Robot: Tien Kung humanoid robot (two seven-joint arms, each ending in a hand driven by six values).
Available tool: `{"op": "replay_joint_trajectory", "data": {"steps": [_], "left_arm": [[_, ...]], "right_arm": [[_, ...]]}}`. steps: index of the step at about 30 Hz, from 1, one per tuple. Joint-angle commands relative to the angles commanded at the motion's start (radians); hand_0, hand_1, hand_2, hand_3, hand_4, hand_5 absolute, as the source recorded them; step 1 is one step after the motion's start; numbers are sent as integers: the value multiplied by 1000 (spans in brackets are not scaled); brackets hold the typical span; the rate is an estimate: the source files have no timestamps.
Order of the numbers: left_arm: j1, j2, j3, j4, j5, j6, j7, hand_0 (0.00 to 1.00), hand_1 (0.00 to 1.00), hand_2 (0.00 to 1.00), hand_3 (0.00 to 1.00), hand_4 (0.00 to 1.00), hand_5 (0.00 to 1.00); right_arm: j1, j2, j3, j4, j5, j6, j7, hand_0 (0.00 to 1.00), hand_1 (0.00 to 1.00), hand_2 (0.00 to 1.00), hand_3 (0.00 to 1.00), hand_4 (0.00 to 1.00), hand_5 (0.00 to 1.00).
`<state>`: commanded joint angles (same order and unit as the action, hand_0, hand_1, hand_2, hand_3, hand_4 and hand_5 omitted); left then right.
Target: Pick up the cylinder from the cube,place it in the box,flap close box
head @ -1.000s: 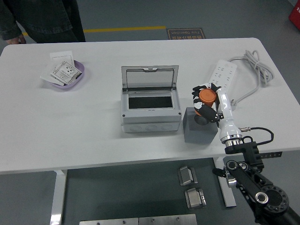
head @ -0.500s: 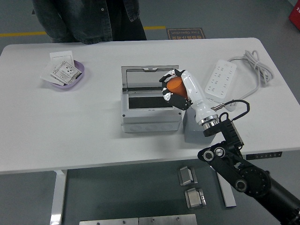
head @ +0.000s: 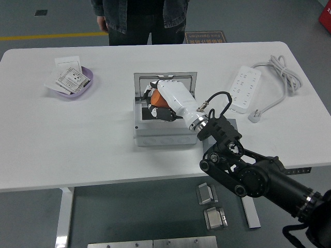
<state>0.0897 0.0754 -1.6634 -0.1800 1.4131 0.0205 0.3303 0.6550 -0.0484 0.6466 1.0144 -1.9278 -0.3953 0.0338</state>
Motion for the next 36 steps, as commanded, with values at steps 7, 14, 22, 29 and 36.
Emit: {"op": "replay_joint_trajectory", "data": {"steps": [7, 14, 22, 29, 36], "left_arm": [[-3, 5, -5, 0, 8, 0, 3, 621, 614, 558, 593, 678, 274], [-7, 4, -3, 0, 11, -2, 2, 621, 614, 559, 593, 677, 274], [-13, 5, 2, 0, 11, -4, -2, 621, 614, 559, 592, 677, 275], [-16, 6, 5, 0, 12, -6, -4, 620, 614, 558, 591, 675, 276], [-19, 6, 4, 0, 15, -6, -4, 621, 614, 558, 592, 676, 278]], "right_arm": [[72, 25, -50, -115, 22, 4, 10, 2, 80, 300, 242, 2, 2], [92, 43, -94, -179, 55, -2, 24, 2, 79, 300, 240, 2, 2], [100, 39, -89, -211, 69, 22, 74, 2, 83, 301, 241, 2, 2], [108, 32, -86, -220, 68, 54, 103, 2, 124, 355, 309, 71, 2], [114, 26, -102, -227, 66, 68, 112, 105, 277, 499, 613, 586, 225]]}}
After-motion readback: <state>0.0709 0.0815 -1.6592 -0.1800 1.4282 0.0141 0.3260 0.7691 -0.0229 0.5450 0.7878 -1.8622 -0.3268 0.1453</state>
